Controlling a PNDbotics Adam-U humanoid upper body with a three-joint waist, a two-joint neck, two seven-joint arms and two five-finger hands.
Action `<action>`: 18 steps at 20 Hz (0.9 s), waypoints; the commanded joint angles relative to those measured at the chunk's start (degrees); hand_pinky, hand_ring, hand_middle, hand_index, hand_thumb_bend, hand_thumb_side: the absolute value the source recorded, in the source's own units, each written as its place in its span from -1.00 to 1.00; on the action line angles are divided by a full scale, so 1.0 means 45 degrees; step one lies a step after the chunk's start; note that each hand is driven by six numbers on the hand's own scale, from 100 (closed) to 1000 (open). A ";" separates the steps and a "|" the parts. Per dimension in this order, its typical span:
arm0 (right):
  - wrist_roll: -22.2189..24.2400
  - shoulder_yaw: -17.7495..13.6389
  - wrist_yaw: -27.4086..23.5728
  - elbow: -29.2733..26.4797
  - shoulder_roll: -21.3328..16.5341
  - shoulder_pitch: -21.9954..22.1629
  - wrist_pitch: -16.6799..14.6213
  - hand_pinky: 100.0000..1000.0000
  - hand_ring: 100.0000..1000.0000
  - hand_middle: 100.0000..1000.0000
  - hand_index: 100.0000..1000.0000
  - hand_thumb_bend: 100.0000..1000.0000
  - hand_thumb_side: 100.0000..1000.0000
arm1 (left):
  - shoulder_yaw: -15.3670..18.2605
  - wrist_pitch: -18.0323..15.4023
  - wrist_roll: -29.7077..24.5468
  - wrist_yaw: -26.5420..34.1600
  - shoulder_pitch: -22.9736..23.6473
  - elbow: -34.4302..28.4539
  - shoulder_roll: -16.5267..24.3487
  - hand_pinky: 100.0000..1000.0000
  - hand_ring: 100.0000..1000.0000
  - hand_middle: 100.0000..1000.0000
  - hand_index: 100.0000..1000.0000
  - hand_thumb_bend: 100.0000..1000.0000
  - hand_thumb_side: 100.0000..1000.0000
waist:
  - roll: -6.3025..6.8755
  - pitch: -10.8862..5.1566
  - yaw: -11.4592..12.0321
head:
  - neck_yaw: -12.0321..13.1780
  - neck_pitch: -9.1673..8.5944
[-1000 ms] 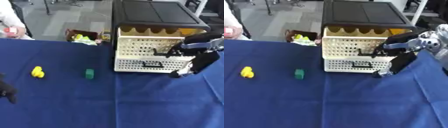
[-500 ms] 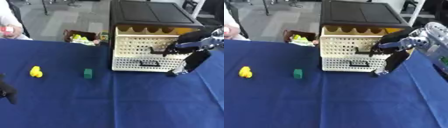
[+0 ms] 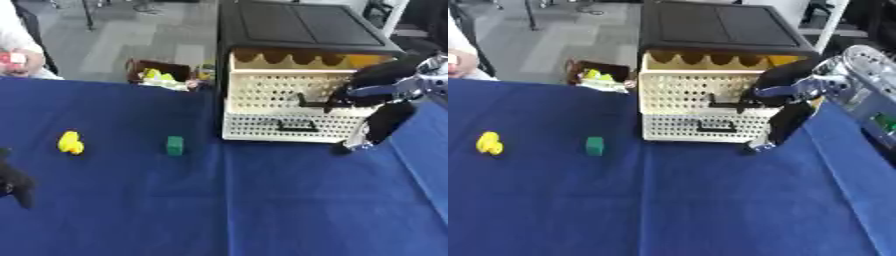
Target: Pick up objects from table and place into drawer.
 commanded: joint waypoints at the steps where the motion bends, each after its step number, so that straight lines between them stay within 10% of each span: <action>1: -0.0061 -0.0152 0.0095 -0.0203 -0.0309 -0.0279 -0.0108 -0.61 -1.00 -1.00 0.74 -0.08 0.49 | 0.0039 0.0036 0.0015 -0.0048 -0.0014 -0.0256 0.0188 -0.26 0.07 -0.07 0.55 -1.00 0.65 | 0.0021 -0.0325 0.0065 | -0.0042 -0.0003; 18: 0.0006 -0.0216 -0.0178 -0.1018 -0.0557 0.0129 0.0070 -0.60 -1.00 -1.00 0.75 -0.11 0.51 | 0.0030 -0.0073 0.0076 0.0077 0.0014 -0.0256 0.0115 -0.26 0.08 -0.07 0.54 -1.00 0.61 | 0.0271 -0.0416 0.0126 | -0.0157 0.1018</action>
